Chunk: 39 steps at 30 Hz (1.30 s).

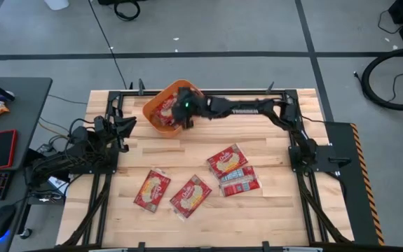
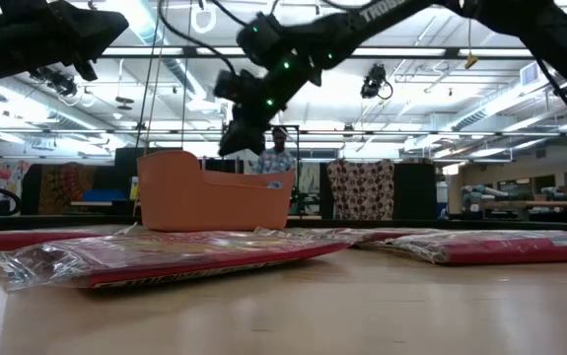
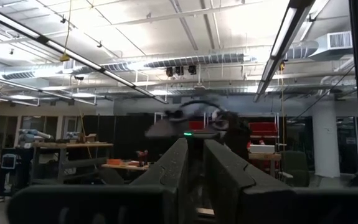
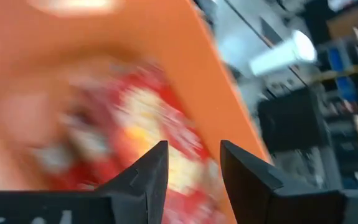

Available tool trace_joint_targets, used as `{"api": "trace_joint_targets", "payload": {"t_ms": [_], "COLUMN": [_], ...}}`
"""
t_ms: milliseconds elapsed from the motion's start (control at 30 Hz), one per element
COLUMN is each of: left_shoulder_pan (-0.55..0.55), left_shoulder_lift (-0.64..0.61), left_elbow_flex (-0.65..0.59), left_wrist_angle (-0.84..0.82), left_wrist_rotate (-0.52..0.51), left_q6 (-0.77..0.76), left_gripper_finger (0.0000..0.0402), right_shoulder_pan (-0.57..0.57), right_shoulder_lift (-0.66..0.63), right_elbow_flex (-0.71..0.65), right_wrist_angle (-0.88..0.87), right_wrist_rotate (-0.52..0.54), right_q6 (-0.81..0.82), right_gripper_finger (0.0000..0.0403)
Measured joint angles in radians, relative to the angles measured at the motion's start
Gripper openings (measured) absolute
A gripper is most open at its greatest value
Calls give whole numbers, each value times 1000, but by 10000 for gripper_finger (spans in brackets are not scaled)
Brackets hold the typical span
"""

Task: Sort popcorn bags into baskets
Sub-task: Put the red popcorn bag into the orange bin

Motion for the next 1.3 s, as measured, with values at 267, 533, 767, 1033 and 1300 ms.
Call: {"api": "trace_joint_targets", "payload": {"t_ms": [267, 533, 767, 1033, 1300], "left_shoulder_pan": [0, 0, -1, -8, -82], "left_shoulder_lift": [-1, 0, 0, 0, 0], "left_elbow_flex": [7, 83, 83, 83, 83], "left_wrist_angle": [-96, -304, -335, -379, -375], "left_wrist_rotate": [109, 309, 318, 325, 290], "left_q6": [18, -40, -188, -262, -245], "left_gripper_finger": [57, 57, 57, 57, 57], "right_shoulder_pan": [173, 304, 389, 467, 512], "right_shoulder_lift": [-9, 48, 136, 245, 333], "right_elbow_flex": [-1, -1, 9, 160, 346], "right_wrist_angle": [-53, -46, -51, -71, -217], "right_wrist_rotate": [-71, -201, -198, -191, -156], "right_q6": [101, 279, 433, 525, 620], "right_gripper_finger": [151, 151, 151, 151, 151]}}
